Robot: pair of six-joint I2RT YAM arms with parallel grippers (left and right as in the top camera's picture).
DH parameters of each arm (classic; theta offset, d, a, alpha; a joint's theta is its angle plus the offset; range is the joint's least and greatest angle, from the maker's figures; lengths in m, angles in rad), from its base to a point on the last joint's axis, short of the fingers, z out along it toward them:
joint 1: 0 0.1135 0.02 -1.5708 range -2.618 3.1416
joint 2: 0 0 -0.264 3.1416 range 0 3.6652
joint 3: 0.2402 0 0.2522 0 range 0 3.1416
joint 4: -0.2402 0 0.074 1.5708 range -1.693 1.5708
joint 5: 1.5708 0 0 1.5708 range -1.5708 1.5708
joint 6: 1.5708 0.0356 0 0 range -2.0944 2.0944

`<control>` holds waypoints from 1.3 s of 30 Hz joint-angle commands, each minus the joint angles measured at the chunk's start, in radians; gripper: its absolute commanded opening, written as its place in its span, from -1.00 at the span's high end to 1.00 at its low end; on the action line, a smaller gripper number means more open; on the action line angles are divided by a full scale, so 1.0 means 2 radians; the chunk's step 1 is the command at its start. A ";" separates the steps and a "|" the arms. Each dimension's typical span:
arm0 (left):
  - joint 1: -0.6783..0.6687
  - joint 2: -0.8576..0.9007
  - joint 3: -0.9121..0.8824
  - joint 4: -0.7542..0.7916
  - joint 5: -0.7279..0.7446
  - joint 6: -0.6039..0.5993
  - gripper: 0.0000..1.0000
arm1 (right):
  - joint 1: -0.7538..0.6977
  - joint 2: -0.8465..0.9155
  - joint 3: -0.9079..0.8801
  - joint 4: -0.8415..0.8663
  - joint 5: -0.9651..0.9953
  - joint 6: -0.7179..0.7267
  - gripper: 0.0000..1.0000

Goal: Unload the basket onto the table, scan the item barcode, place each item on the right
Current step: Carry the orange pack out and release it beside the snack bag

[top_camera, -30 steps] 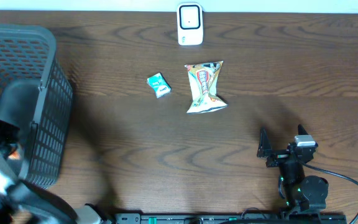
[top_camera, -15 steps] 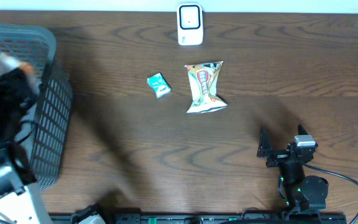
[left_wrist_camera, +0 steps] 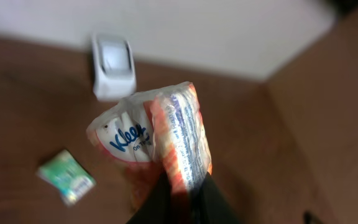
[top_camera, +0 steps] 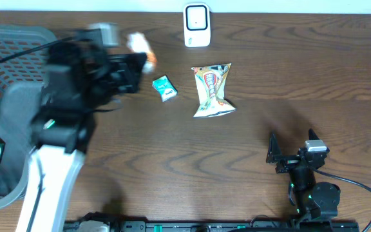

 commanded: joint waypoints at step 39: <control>-0.048 0.105 0.006 0.059 -0.077 0.034 -0.15 | -0.003 0.000 -0.001 -0.002 0.000 0.007 -0.98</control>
